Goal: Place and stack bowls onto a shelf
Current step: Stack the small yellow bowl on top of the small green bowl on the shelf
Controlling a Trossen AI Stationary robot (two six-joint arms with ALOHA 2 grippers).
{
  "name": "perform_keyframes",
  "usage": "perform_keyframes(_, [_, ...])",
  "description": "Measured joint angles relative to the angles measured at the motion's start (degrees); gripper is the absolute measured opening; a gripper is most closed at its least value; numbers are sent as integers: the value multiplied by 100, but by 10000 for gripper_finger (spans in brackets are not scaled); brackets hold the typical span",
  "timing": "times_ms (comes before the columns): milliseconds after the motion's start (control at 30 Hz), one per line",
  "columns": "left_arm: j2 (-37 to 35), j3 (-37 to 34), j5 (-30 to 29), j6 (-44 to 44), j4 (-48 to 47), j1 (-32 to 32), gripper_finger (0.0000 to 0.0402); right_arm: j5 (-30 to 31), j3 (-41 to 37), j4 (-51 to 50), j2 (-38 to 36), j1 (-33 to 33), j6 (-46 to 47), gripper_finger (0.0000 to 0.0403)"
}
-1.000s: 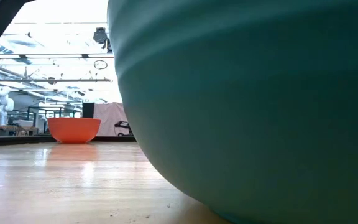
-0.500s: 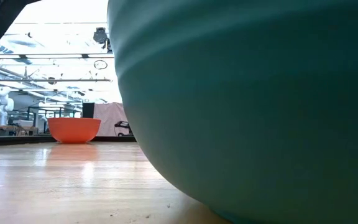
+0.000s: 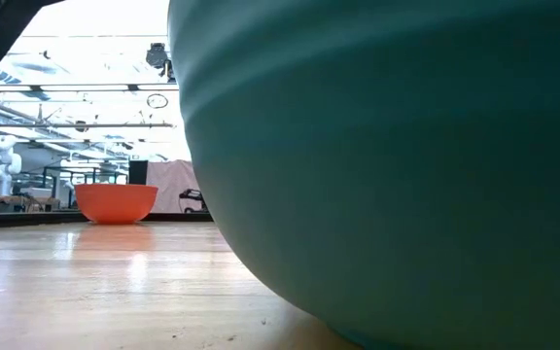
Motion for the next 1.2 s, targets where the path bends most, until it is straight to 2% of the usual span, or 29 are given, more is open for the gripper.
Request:
perform_keyframes(167, [0, 0, 4, -44, -44, -65, 3, 228, 4, -4, 164, 0, 5, 135])
perform_keyframes(267, [0, 0, 9, -42, -74, -79, 3, 387, 4, -10, 228, 0, 5, 117])
perform_keyframes(500, [0, 0, 76, -263, -118, -98, 5, 418, 2, -23, 269, -4, -249, 11])
perform_keyframes(633, [0, 0, 128, -592, -108, -110, 22, 439, -10, -64, 284, -9, -289, 3])
perform_keyframes(900, [-18, 7, 85, -439, 169, -131, 60, 461, -24, -83, 279, -15, -336, 1])
perform_keyframes(1000, [-22, 11, -250, -199, 634, -167, 69, 620, -24, -123, 264, -39, -393, 0])
perform_keyframes(1200, [-27, 17, -1209, 872, 1936, -288, 73, 909, -24, -204, 206, -94, -481, 0])
